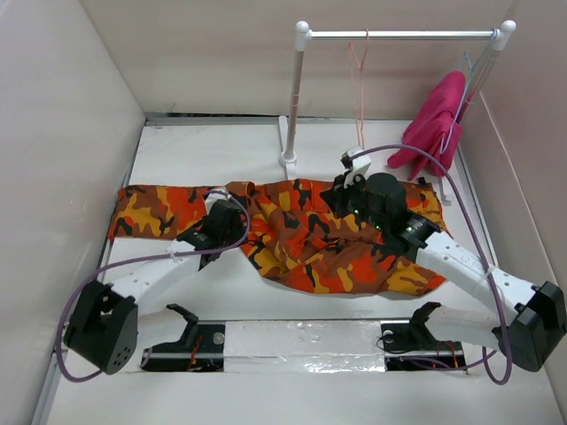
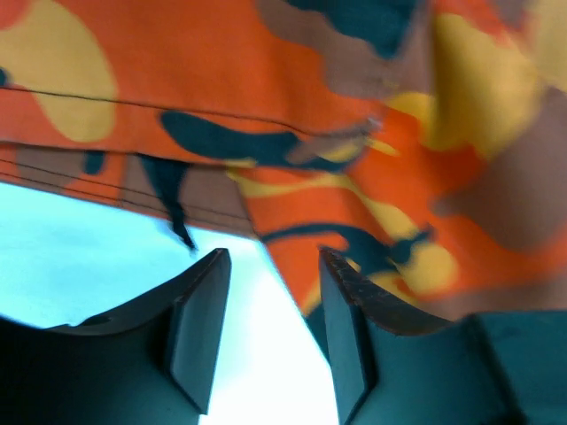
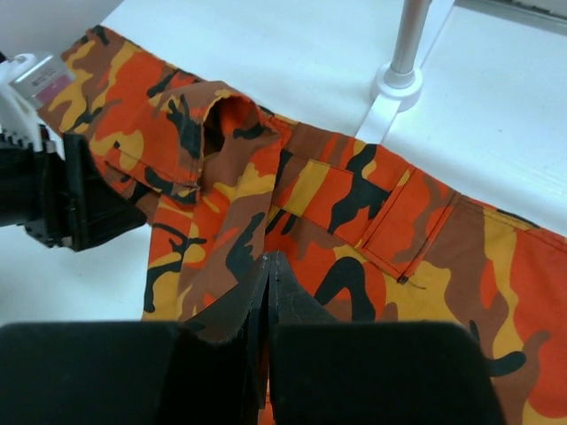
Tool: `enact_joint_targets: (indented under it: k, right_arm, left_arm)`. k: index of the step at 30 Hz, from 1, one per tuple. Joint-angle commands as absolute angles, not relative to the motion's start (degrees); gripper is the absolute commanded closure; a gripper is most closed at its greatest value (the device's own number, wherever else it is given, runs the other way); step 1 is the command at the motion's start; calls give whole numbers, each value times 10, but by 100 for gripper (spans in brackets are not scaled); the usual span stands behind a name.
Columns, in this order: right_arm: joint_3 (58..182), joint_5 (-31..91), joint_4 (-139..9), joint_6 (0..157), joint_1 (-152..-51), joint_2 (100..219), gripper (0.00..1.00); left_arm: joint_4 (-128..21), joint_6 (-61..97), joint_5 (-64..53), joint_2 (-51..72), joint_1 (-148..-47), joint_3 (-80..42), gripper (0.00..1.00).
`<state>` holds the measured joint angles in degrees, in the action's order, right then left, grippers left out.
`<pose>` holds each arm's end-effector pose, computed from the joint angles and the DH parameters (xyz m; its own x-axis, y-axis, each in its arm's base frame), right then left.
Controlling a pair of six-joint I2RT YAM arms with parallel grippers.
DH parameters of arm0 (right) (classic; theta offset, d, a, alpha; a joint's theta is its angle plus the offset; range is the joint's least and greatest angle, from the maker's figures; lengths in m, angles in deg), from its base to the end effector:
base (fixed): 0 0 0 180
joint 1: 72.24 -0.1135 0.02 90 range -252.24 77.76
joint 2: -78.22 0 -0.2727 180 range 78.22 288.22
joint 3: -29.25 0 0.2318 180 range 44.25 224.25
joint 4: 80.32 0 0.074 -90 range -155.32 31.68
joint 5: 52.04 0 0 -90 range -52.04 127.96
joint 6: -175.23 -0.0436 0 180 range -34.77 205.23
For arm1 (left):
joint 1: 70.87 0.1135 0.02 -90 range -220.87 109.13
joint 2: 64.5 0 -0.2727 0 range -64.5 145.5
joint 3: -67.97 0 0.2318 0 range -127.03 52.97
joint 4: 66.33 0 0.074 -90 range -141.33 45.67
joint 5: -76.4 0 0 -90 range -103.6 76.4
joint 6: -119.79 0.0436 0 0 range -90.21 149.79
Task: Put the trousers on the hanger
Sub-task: Flatten out the trousers at the center of the board.
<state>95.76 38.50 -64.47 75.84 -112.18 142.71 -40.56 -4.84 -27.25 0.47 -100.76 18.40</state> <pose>0.1907 0.1592 0.3397 -0.2844 -0.0254 -0.9584 -0.5965 0.7872 0.1562 0.1921 -0.0986 0.2224 -0.6573 -0.2591 -0.7077 -0.0526 0.9525 -0.2999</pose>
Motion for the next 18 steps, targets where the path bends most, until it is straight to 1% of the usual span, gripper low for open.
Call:
enact_joint_targets:
  k: [1,3,4,8,13,15,18]
  right_arm:
    - [949,360,-698,752,-1132,1438,98]
    - [943,370,-705,754,-1146,1443,97]
    - [941,372,-708,753,-1146,1448,97]
    - [946,357,-712,754,-1146,1464,97]
    - [950,363,-712,756,-1152,1475,97]
    - [951,363,-710,756,-1157,1478,97]
    - [952,363,-712,757,-1157,1483,97]
  left_arm:
    - [-438,-61,-368,37,-1008,158,59]
    - [-452,-62,-403,35,-1008,160,59]
    - [-484,-52,-405,41,-1008,160,59]
    - [-500,-16,-358,100,-1008,129,58]
    - [-554,10,-292,113,-1008,146,57]
    - [-560,14,-278,119,-1008,147,56]
    - [-552,24,-271,162,-1008,119,54]
